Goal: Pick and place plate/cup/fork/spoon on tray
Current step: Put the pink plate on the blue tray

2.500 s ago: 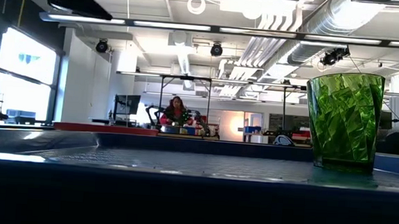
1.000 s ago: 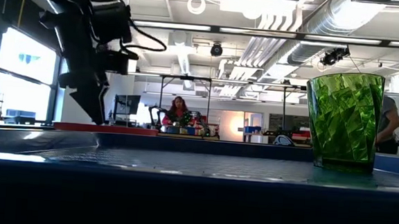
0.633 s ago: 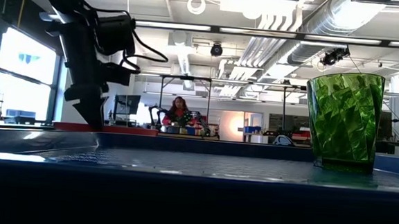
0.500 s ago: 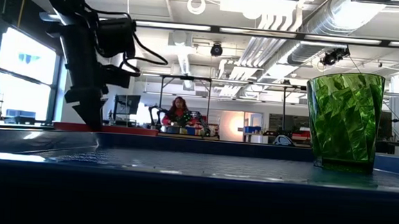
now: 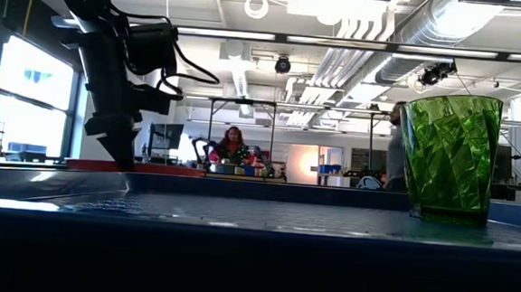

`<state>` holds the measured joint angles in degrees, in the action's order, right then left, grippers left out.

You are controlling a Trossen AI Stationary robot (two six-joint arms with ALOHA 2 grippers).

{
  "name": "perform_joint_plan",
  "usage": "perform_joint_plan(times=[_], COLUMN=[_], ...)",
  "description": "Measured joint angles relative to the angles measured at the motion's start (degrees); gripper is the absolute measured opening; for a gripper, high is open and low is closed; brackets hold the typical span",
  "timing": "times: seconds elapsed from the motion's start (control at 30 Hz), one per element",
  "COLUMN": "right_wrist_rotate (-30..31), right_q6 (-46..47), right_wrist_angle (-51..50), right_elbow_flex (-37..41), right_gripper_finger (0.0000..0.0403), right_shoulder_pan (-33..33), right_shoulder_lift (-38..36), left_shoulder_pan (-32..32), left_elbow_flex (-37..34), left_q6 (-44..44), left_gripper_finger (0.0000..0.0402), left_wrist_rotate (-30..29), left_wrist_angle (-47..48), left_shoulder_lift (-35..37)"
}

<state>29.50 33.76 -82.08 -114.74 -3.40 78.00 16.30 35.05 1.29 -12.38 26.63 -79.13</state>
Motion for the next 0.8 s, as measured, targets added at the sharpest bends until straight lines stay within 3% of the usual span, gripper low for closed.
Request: perform_joint_plan(times=[0.3,0.8], right_wrist_rotate=[1.84,1.9], right_q6=[2.24,2.36], right_wrist_angle=[0.01,1.61], right_elbow_flex=[0.0,0.0], right_gripper_finger=[0.0136,0.0136], right_shoulder_pan=[0.0,0.0], right_shoulder_lift=[0.0,0.02], left_shoulder_pan=[-1.94,-9.61], left_elbow_flex=[0.87,12.26], left_q6=[2.53,6.56], left_gripper_finger=[0.0003,0.0001], left_wrist_rotate=[-0.63,-2.03], left_wrist_angle=[1.33,3.71], left_shoulder_lift=[3.24,9.87])
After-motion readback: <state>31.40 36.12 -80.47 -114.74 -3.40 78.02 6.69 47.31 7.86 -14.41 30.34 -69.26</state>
